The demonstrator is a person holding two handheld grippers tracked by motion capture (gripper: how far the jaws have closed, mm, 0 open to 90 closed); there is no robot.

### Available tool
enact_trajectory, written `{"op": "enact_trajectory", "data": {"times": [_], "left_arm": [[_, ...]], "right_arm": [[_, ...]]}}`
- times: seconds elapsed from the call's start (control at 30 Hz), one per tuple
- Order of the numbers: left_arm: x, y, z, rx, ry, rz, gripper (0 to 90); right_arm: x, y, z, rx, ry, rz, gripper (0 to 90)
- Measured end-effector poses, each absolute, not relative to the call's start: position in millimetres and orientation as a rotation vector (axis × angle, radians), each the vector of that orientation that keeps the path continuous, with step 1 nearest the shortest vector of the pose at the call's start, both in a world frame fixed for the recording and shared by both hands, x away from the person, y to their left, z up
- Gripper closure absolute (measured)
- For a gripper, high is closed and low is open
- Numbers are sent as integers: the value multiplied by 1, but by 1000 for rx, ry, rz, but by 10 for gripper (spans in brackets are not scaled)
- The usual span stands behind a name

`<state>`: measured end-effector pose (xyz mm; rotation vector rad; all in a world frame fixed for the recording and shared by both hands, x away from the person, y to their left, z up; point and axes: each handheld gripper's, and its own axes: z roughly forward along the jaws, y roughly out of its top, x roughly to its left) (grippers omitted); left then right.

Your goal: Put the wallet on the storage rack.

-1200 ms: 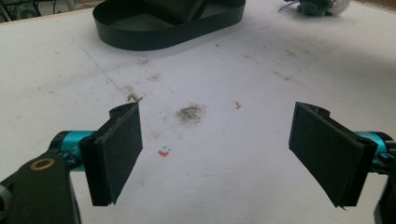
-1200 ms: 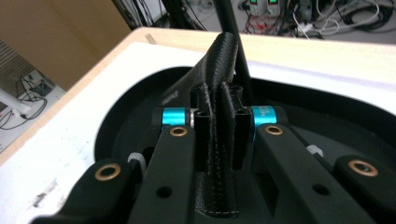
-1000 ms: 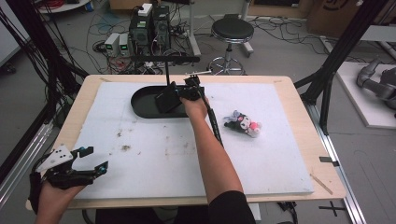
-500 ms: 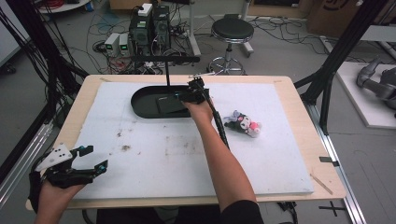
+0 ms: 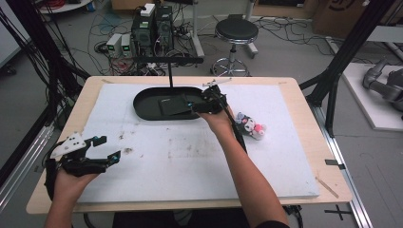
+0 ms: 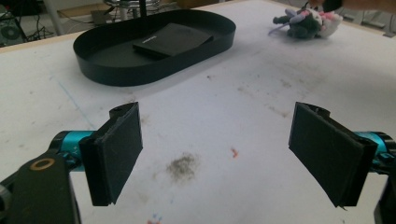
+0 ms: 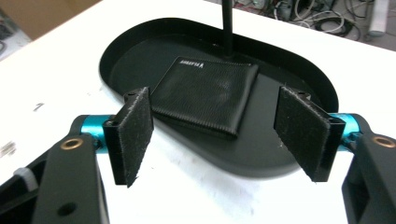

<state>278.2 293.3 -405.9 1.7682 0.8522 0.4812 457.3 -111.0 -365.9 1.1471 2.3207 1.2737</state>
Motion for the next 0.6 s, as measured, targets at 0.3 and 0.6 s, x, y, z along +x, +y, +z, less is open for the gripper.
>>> {"op": "enact_trajectory", "data": {"times": [0.3, 0.6], "left_arm": [[300, 276, -404, 1766, 819, 463, 173], [305, 267, -400, 1756, 768, 466, 173]], "right_arm": [[425, -147, -364, 1102, 2310, 1280, 238], [403, -176, -371, 1087, 2289, 1284, 204]]}}
